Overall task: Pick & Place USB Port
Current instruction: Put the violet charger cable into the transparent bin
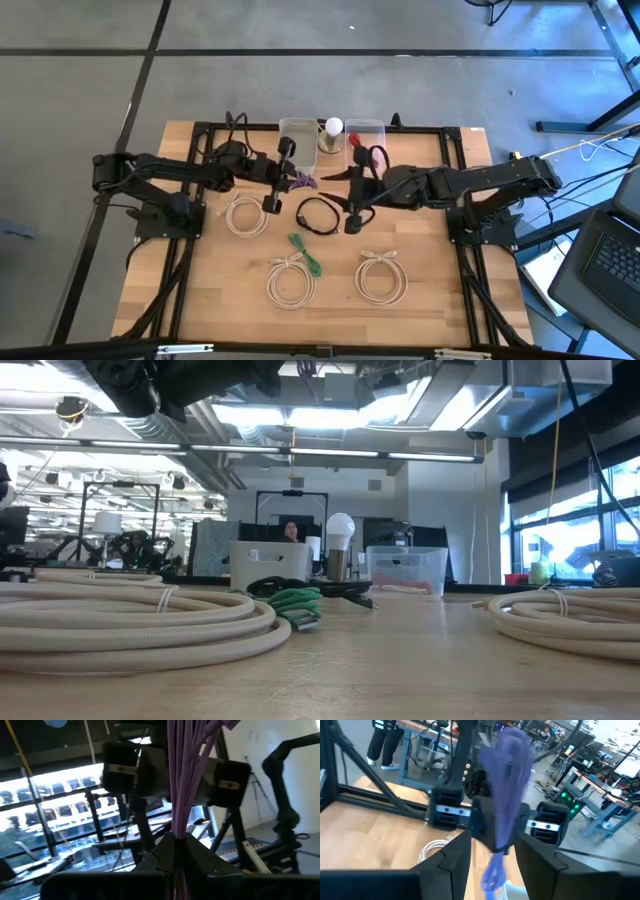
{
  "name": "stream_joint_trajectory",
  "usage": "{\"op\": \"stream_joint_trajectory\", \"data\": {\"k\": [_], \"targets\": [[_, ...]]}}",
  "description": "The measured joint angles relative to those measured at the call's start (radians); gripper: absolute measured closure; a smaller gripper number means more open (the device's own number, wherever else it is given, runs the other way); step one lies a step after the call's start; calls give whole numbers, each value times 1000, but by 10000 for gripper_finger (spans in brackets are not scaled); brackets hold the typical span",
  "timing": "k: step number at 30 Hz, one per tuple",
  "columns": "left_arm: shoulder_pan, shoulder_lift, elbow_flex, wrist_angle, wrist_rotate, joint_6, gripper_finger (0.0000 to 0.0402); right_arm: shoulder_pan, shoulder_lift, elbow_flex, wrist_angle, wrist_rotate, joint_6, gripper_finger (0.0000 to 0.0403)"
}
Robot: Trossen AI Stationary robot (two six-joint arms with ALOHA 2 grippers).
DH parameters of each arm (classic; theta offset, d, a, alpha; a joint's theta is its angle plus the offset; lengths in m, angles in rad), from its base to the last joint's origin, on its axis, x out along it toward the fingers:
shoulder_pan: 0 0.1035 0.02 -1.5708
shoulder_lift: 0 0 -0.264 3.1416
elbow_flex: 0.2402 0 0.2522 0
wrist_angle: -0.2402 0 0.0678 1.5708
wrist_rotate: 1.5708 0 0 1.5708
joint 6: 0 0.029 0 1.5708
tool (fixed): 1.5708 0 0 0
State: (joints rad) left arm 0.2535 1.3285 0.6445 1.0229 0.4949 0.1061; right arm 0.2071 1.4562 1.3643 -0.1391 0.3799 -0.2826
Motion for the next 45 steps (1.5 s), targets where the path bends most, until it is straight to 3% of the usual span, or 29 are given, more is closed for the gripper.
{"op": "stream_joint_trajectory", "data": {"k": [11, 18, 22, 26, 30, 35, 40, 42, 45], "targets": [[0, 0, 0, 0, 2, -15, 393, -75, 56, 0, 112, -143, -14, 250], [0, -1, 0, 0, 2, -15, 393, -109, 94, 0, 184, -164, -15, 255], [1, -2, 0, 0, -1, -15, 393, -128, 103, 0, 188, -170, -16, 294], [2, -2, 0, 1, -7, 1, 389, -134, 106, 0, 184, -174, -29, 376], [-2, -2, 0, 0, -7, -1, 359, -134, 103, 0, 179, -174, -55, 384], [-2, 0, 0, -16, -26, 17, 303, -118, 71, 0, 75, -36, -94, 386], [-5, -12, 0, -75, -80, 15, 245, -82, 4, 0, -146, 241, -70, 386], [-2, -26, 0, -136, -118, 22, 228, -65, -28, 0, -273, 338, 17, 386], [-7, -59, 0, -218, -163, 53, 212, -81, -80, 0, -524, 353, 255, 386]]}}
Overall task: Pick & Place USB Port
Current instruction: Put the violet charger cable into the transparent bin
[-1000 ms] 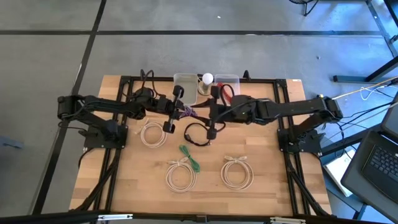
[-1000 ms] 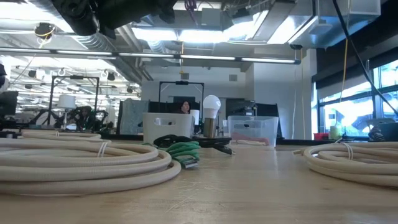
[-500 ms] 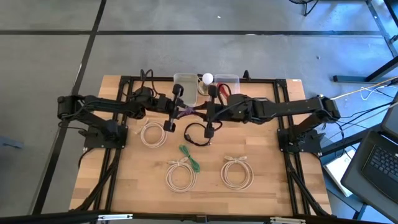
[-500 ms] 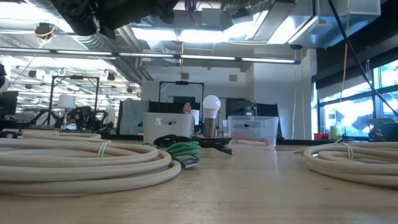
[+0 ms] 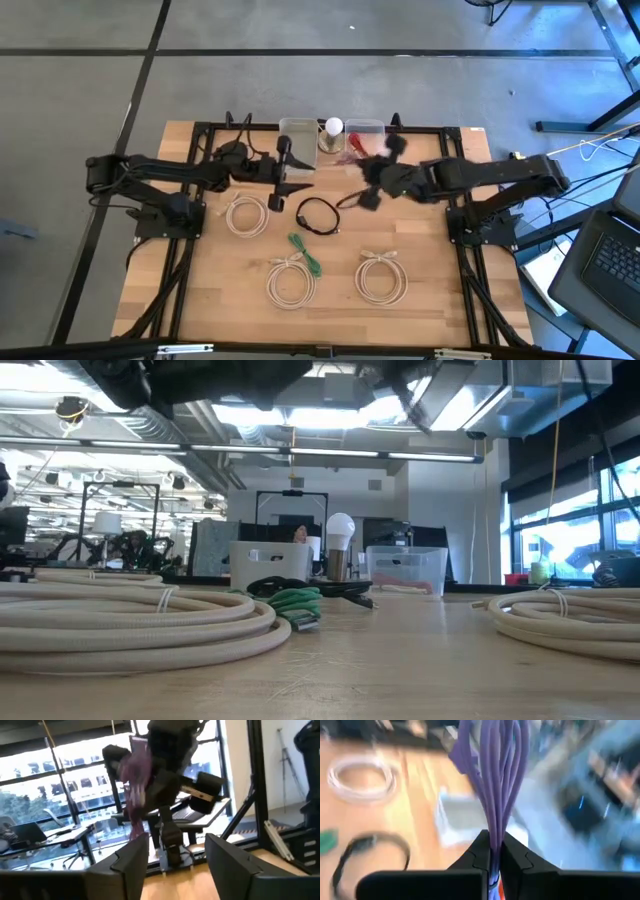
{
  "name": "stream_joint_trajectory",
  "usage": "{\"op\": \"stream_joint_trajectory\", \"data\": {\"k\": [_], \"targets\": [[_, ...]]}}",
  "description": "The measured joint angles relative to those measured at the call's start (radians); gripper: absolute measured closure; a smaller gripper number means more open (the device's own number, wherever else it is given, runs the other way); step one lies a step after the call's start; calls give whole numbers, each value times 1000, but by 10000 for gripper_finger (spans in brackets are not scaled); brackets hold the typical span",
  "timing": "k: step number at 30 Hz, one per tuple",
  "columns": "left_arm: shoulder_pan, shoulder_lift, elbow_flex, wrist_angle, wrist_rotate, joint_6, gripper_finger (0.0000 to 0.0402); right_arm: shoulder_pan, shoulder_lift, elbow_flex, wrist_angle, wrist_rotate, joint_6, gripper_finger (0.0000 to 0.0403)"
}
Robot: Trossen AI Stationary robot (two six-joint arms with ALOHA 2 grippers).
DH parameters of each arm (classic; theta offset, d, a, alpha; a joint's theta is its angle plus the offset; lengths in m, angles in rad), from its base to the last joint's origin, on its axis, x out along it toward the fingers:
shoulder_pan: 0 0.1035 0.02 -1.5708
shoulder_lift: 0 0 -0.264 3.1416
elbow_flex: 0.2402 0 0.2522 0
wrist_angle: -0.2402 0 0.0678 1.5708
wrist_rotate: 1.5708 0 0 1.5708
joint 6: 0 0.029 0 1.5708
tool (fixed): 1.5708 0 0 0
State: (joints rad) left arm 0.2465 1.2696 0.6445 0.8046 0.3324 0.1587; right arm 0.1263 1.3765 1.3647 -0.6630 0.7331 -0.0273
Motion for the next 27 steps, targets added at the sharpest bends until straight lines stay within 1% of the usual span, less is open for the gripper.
{"op": "stream_joint_trajectory", "data": {"k": [2, 3, 5, 7, 10, 13, 15, 17, 21, 27], "targets": [[-5, -17, 0, -47, -30, 11, 208, -45, -20, 0, -122, -6, 129, 386], [-6, -20, 0, -57, -47, 18, 207, -74, -25, 0, -166, -5, 169, 386], [-8, -23, 0, -60, -70, 26, 207, -144, -34, 0, -181, -34, 196, 386], [-11, -26, 0, -53, -76, 25, 207, -231, -36, 0, -146, -139, 175, 386], [-12, -22, 0, -67, -70, 8, 211, -395, -15, 0, -31, -359, 106, 386], [-11, -22, 0, -85, -71, -28, 215, -567, 14, 1, 44, -562, 98, 386], [-12, -22, 0, -109, -70, -58, 218, -664, 39, 1, 41, -640, 123, 386], [-16, -22, 0, -119, -68, -75, 219, -739, 73, 1, 18, -682, 164, 386], [-25, -21, 0, -135, -69, -47, 219, -824, 150, 1, 8, -738, 211, 386], [-30, -22, 0, -134, -69, -33, 218, -834, 304, 1, 62, -799, 237, 386]]}}
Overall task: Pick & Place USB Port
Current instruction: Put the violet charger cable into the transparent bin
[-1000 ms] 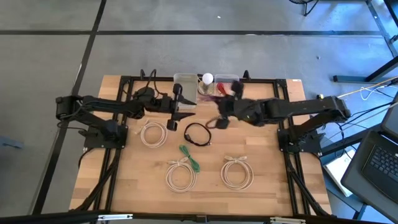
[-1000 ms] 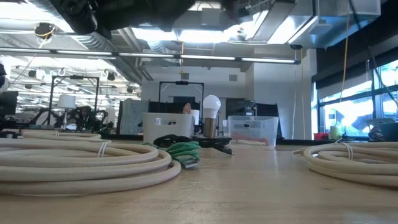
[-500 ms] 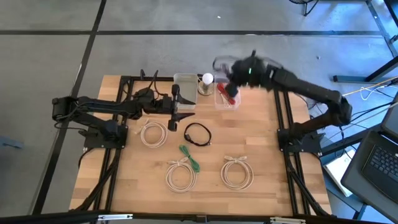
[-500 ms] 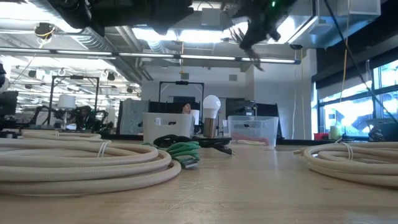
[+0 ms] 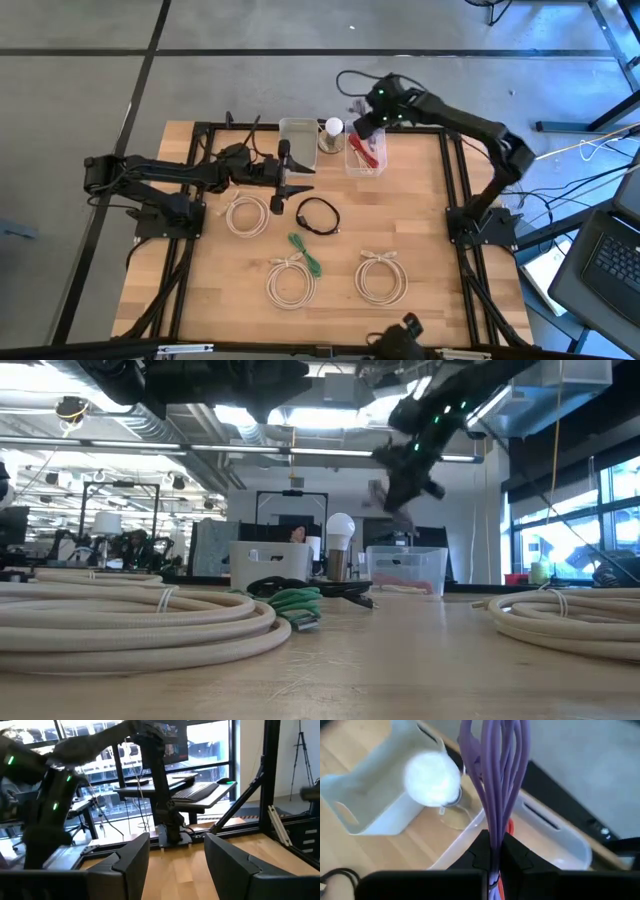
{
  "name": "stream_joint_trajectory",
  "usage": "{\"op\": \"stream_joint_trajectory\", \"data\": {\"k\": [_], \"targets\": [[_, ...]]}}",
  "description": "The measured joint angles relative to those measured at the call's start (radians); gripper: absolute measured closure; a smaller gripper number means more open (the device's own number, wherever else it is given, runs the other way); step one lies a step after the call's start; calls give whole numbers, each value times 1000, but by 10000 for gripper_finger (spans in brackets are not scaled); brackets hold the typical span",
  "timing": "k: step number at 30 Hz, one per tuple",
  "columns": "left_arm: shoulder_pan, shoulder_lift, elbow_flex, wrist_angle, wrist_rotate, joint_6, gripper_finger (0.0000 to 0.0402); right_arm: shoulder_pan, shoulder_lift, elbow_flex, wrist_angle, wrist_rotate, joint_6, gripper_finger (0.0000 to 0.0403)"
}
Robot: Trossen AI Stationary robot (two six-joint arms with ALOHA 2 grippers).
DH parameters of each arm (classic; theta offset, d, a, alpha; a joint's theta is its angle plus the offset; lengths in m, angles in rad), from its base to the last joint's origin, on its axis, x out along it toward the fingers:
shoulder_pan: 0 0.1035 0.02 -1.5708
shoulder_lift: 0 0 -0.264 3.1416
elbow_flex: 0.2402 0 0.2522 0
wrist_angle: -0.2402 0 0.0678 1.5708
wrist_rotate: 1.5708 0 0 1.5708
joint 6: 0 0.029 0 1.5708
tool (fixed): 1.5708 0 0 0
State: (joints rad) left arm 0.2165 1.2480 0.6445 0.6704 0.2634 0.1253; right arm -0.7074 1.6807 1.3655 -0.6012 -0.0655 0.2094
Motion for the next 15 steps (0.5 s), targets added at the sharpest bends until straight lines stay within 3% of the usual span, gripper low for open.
{"op": "stream_joint_trajectory", "data": {"k": [8, 15], "targets": [[-1, 0, 0, -66, 0, -7, 222, -22, 144, -1, 2, -15, 51, 386], [-1, 0, 0, -91, 0, -7, 223, -22, 175, -1, -19, -35, 69, 386]]}}
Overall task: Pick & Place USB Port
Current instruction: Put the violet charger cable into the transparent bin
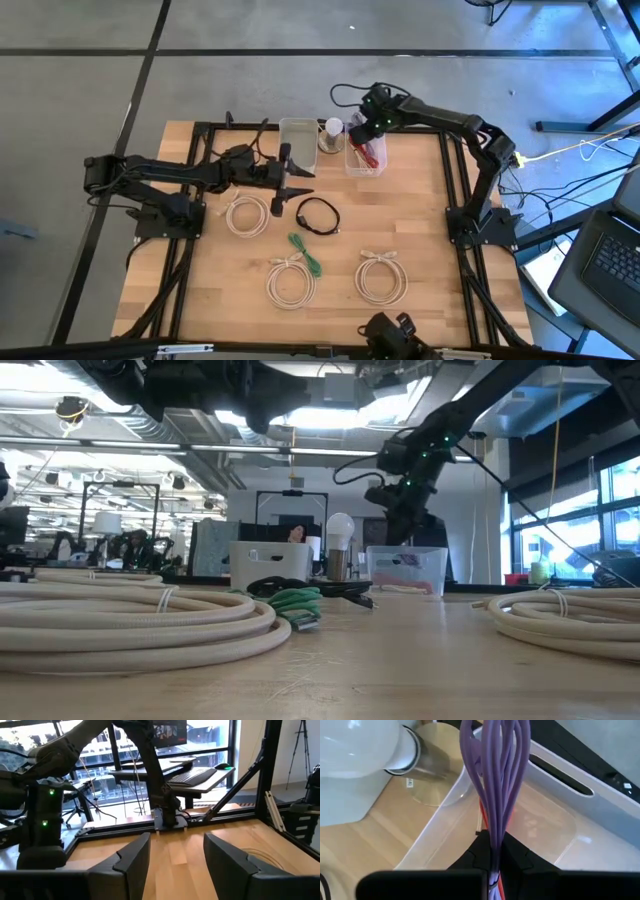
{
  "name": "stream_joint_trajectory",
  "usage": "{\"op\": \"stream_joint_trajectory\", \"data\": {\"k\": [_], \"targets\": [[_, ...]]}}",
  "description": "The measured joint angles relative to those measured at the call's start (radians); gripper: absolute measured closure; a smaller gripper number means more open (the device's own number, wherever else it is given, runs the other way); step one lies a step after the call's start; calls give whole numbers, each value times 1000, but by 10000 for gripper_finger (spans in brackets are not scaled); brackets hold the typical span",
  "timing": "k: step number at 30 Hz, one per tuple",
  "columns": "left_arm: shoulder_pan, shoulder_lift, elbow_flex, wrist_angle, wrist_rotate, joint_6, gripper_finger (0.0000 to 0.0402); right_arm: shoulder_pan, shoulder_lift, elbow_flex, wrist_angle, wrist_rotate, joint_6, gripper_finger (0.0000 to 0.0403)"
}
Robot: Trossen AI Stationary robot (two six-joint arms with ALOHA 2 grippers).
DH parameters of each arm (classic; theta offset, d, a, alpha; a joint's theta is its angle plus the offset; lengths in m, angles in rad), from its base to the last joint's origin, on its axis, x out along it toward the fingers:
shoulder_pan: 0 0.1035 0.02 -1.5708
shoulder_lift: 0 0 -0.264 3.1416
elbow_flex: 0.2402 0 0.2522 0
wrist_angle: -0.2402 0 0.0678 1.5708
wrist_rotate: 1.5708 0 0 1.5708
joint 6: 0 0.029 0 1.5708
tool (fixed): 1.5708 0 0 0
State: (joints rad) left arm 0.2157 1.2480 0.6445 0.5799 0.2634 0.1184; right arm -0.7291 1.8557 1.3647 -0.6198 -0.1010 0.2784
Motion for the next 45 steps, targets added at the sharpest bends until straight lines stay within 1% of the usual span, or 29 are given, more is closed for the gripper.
{"op": "stream_joint_trajectory", "data": {"k": [10, 17, 30, 38, 39, 41, 45], "targets": [[0, 0, 0, -7, 0, 0, 228, 0, 0, 0, -63, 1, 3, 386], [0, 0, 0, -6, 0, 0, 227, 0, 5, 0, -65, 12, 5, 386], [0, 0, 0, -6, 0, 16, 231, 0, 116, 0, -60, 15, 5, 386], [0, 0, 0, -6, 0, 26, 229, 0, 130, 0, -55, 19, 3, 386], [0, 0, 0, -7, 0, 26, 228, 0, 130, 0, -55, 19, 3, 383], [0, 0, 0, -7, 0, 26, 229, 0, 130, 0, -55, 19, 3, 364], [0, 0, 0, -7, 0, 26, 232, 0, 130, 0, -49, 27, 2, 299]]}}
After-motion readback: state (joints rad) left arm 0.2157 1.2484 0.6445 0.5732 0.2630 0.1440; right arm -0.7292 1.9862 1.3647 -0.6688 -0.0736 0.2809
